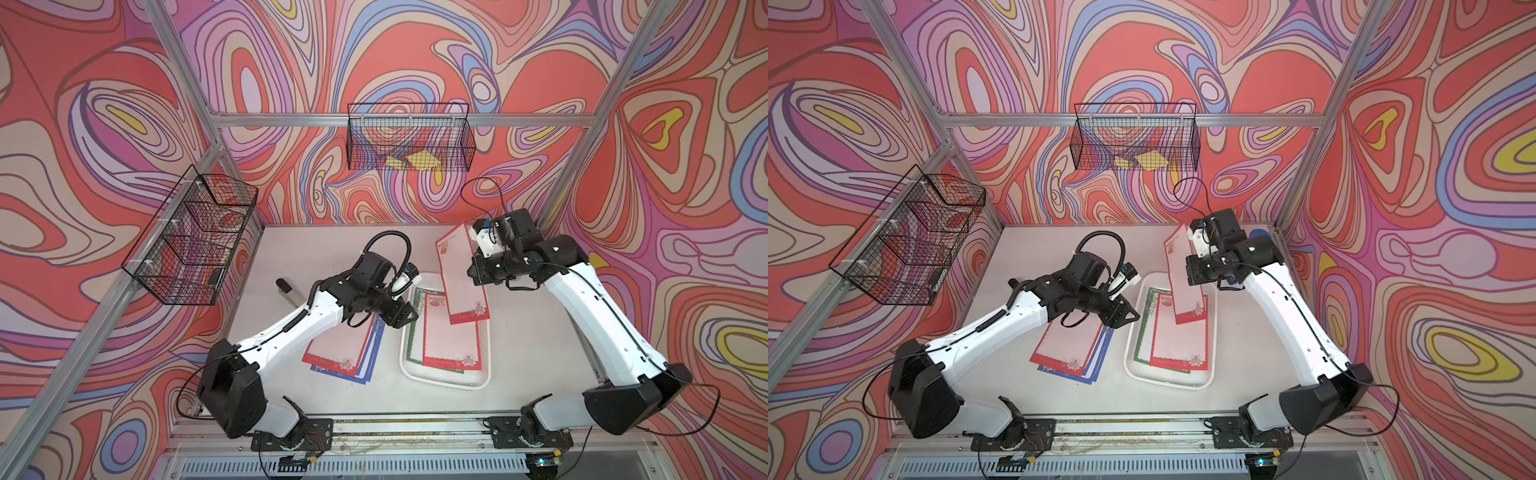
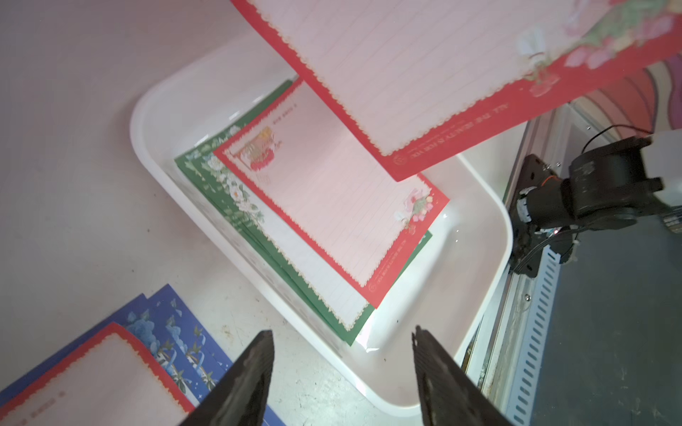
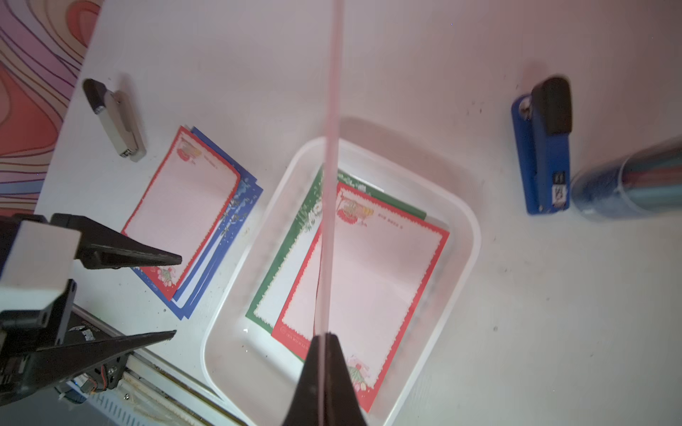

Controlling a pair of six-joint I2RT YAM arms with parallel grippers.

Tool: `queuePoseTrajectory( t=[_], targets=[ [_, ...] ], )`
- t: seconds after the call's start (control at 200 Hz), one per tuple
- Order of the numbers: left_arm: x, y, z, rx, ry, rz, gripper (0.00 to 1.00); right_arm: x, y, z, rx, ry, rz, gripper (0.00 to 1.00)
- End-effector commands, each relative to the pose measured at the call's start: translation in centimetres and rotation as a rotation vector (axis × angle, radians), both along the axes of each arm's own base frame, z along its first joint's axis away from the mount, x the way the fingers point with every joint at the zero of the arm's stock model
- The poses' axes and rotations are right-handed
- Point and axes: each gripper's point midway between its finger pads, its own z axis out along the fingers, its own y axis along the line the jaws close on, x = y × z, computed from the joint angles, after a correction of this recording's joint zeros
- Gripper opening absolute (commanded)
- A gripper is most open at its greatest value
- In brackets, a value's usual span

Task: Take out the stationery paper from the storage box
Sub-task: Pick up the stationery paper from the storage box, then place the stationery paper at the center of the board.

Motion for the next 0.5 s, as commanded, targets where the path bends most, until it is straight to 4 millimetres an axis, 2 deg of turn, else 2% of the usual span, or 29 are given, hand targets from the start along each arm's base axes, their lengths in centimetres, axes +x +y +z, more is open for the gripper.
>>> queuePoseTrajectory(
  t=[0.0,0.1,0.23,0.365,0.496],
  targets=[
    [0.7,-1.1,6.4,-0.233,-0.183,-0.02,0.64,-0.4,0.9,5.6,0.038,-0.27,0.114,0.0],
    [0.3,-1.1,11.2,-0.372,-0.307,-0.037,0.63,-2.2,2.1,9.9,0.112,-0.532,0.253,0.0],
    [-0.7,-1.0,15.8,-0.475,-0.406,-0.076,0.64,-5.2,2.6,14.6,0.181,-0.836,0.358,0.0],
    [-2.5,-0.4,19.0,-0.539,-0.499,-0.147,0.64,-7.9,3.6,16.9,0.261,-0.975,0.473,0.0],
    [-4.8,1.0,21.4,-0.578,-0.613,-0.206,0.64,-10.5,4.4,18.7,0.355,-1.071,0.568,0.0]
  ],
)
